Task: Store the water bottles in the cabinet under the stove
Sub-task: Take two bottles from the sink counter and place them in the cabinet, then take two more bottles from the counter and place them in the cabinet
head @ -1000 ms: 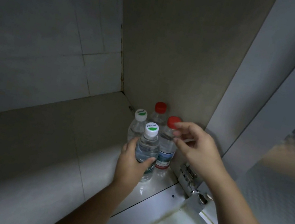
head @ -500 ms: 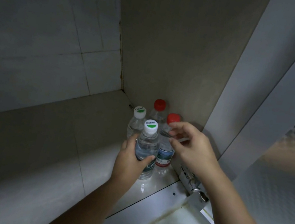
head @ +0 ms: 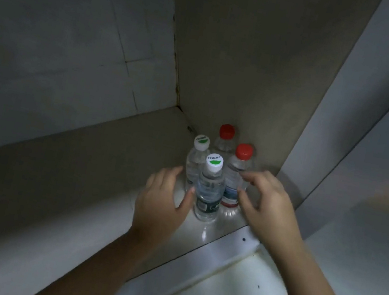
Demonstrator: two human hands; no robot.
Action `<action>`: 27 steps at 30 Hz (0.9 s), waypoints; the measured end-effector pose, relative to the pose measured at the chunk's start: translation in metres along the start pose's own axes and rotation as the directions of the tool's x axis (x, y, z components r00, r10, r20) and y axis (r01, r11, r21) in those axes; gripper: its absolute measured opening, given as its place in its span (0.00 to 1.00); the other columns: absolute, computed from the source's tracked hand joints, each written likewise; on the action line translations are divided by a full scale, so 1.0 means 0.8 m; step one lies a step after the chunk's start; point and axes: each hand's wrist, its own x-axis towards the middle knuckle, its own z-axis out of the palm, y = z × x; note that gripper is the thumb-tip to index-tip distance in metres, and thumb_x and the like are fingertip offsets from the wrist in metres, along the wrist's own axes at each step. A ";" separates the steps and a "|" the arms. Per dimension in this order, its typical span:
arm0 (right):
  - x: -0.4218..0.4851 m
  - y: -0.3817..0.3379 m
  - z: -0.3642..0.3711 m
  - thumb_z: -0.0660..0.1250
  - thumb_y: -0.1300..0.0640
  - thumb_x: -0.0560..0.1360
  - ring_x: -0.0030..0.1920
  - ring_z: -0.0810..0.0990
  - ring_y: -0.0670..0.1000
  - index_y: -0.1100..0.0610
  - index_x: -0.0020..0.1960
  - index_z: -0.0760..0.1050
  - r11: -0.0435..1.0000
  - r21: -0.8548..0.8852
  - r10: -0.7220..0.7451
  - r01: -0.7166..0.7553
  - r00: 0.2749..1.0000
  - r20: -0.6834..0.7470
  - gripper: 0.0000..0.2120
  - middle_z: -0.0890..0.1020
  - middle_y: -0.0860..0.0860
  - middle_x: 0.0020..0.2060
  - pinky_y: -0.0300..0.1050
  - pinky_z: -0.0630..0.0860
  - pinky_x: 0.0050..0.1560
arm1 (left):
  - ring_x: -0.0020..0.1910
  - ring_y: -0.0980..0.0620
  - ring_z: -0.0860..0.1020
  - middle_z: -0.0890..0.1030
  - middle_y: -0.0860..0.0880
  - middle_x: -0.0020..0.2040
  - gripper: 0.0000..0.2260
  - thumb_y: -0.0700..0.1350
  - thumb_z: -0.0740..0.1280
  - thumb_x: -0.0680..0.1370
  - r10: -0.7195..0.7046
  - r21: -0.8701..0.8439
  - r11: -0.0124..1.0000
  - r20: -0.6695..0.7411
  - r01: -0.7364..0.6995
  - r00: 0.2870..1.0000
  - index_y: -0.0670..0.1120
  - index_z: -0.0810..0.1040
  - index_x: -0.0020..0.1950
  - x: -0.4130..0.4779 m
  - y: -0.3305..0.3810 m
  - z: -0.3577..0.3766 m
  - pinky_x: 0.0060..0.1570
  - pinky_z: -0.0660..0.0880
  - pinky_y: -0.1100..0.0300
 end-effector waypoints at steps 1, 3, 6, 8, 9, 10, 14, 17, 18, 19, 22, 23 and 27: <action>-0.006 -0.010 -0.006 0.67 0.60 0.70 0.49 0.76 0.56 0.58 0.53 0.75 0.999 -0.036 0.037 -0.037 0.999 0.010 0.11 0.78 0.56 0.46 0.47 0.72 0.44 | 0.48 0.44 0.79 0.81 0.43 0.49 0.22 0.55 0.58 0.73 0.018 0.013 1.000 0.003 -0.018 1.000 0.41 0.76 0.57 -0.001 0.010 -0.016 0.43 0.71 0.59; -0.018 -0.033 -0.023 0.68 0.58 0.70 0.48 0.76 0.59 0.59 0.51 0.75 0.990 -0.092 0.108 -0.107 0.994 0.004 0.10 0.79 0.58 0.44 0.47 0.72 0.40 | 0.44 0.44 0.79 0.82 0.43 0.47 0.20 0.53 0.58 0.73 0.038 0.027 0.999 0.047 -0.040 0.998 0.41 0.77 0.54 -0.005 0.034 -0.050 0.40 0.74 0.58; -0.034 -0.071 -0.066 0.68 0.56 0.69 0.43 0.78 0.61 0.59 0.48 0.76 0.977 -0.153 0.148 -0.147 0.989 -0.005 0.09 0.80 0.57 0.41 0.47 0.74 0.34 | 0.41 0.44 0.79 0.82 0.44 0.44 0.18 0.52 0.59 0.73 0.049 0.096 0.994 0.098 -0.059 0.994 0.42 0.79 0.52 -0.012 0.070 -0.105 0.38 0.74 0.59; -0.039 -0.094 -0.104 0.68 0.55 0.68 0.41 0.78 0.60 0.58 0.47 0.76 0.969 -0.183 0.170 -0.167 0.985 0.004 0.10 0.81 0.56 0.41 0.47 0.76 0.33 | 0.42 0.46 0.78 0.82 0.44 0.44 0.17 0.51 0.60 0.72 0.030 0.102 0.994 0.101 -0.041 0.994 0.41 0.79 0.51 -0.016 0.098 -0.139 0.39 0.74 0.60; -0.041 -0.106 -0.125 0.69 0.55 0.68 0.41 0.79 0.60 0.58 0.47 0.76 0.965 -0.180 0.194 -0.190 0.981 0.001 0.10 0.82 0.56 0.41 0.46 0.76 0.33 | 0.44 0.46 0.78 0.82 0.44 0.45 0.17 0.51 0.60 0.72 0.012 0.093 0.995 0.103 -0.022 0.995 0.41 0.79 0.51 -0.017 0.114 -0.156 0.41 0.74 0.60; -0.044 -0.119 -0.146 0.70 0.56 0.67 0.40 0.79 0.60 0.58 0.47 0.77 0.961 -0.174 0.216 -0.214 0.976 -0.004 0.10 0.82 0.55 0.41 0.45 0.76 0.34 | 0.45 0.46 0.78 0.82 0.44 0.45 0.17 0.51 0.60 0.72 0.001 0.086 0.996 0.115 -0.011 0.993 0.41 0.79 0.51 -0.018 0.133 -0.173 0.43 0.74 0.59; -0.062 -0.171 -0.234 0.74 0.58 0.65 0.42 0.81 0.59 0.58 0.48 0.77 0.950 -0.166 0.267 -0.263 0.964 0.002 0.13 0.83 0.56 0.42 0.44 0.78 0.37 | 0.47 0.44 0.79 0.82 0.43 0.48 0.18 0.51 0.57 0.75 0.009 0.053 0.998 0.231 -0.021 0.973 0.40 0.80 0.52 -0.019 0.220 -0.244 0.46 0.76 0.58; -0.081 -0.207 -0.302 0.72 0.57 0.66 0.45 0.81 0.57 0.59 0.49 0.78 0.940 -0.146 0.311 -0.309 0.950 -0.011 0.12 0.83 0.55 0.44 0.45 0.78 0.41 | 0.48 0.44 0.79 0.82 0.44 0.50 0.21 0.53 0.53 0.78 -0.003 0.018 1.000 0.286 -0.002 0.958 0.40 0.80 0.52 -0.018 0.281 -0.300 0.48 0.76 0.57; -0.086 -0.219 -0.326 0.69 0.56 0.67 0.46 0.80 0.56 0.58 0.49 0.78 0.935 -0.147 0.324 -0.323 0.946 -0.022 0.12 0.83 0.55 0.44 0.44 0.78 0.42 | 0.48 0.45 0.79 0.82 0.44 0.49 0.19 0.52 0.55 0.76 0.004 0.001 1.000 0.291 -0.004 0.957 0.40 0.80 0.52 -0.019 0.300 -0.319 0.48 0.75 0.58; -0.093 -0.231 -0.350 0.67 0.54 0.67 0.47 0.80 0.55 0.58 0.49 0.78 0.930 -0.147 0.337 -0.338 0.941 -0.030 0.13 0.83 0.55 0.44 0.44 0.78 0.41 | 0.48 0.45 0.79 0.82 0.44 0.49 0.18 0.50 0.58 0.75 0.016 -0.016 1.000 0.296 -0.012 0.955 0.40 0.80 0.51 -0.018 0.320 -0.338 0.47 0.75 0.58; -0.114 -0.266 -0.425 0.61 0.49 0.69 0.48 0.75 0.49 0.56 0.48 0.77 0.890 -0.164 0.418 -0.425 0.905 -0.075 0.14 0.83 0.52 0.45 0.41 0.77 0.38 | 0.48 0.49 0.75 0.82 0.44 0.48 0.15 0.49 0.59 0.74 0.074 -0.071 0.996 0.330 -0.054 0.941 0.40 0.80 0.50 -0.019 0.374 -0.392 0.49 0.70 0.61; -0.123 -0.277 -0.449 0.59 0.47 0.69 0.48 0.74 0.49 0.55 0.49 0.77 0.877 -0.164 0.443 -0.451 0.892 -0.086 0.16 0.83 0.51 0.45 0.41 0.77 0.40 | 0.48 0.49 0.75 0.82 0.44 0.48 0.16 0.49 0.59 0.74 0.096 -0.088 0.994 0.351 -0.069 0.931 0.41 0.80 0.50 -0.017 0.392 -0.409 0.49 0.69 0.61; -0.153 -0.325 -0.540 0.57 0.46 0.69 0.49 0.71 0.47 0.55 0.50 0.77 0.815 -0.168 0.527 -0.555 0.830 -0.185 0.18 0.82 0.51 0.47 0.41 0.75 0.44 | 0.51 0.48 0.76 0.82 0.44 0.50 0.21 0.53 0.53 0.79 0.247 -0.149 0.968 0.387 -0.204 0.889 0.40 0.80 0.51 -0.002 0.457 -0.467 0.53 0.70 0.58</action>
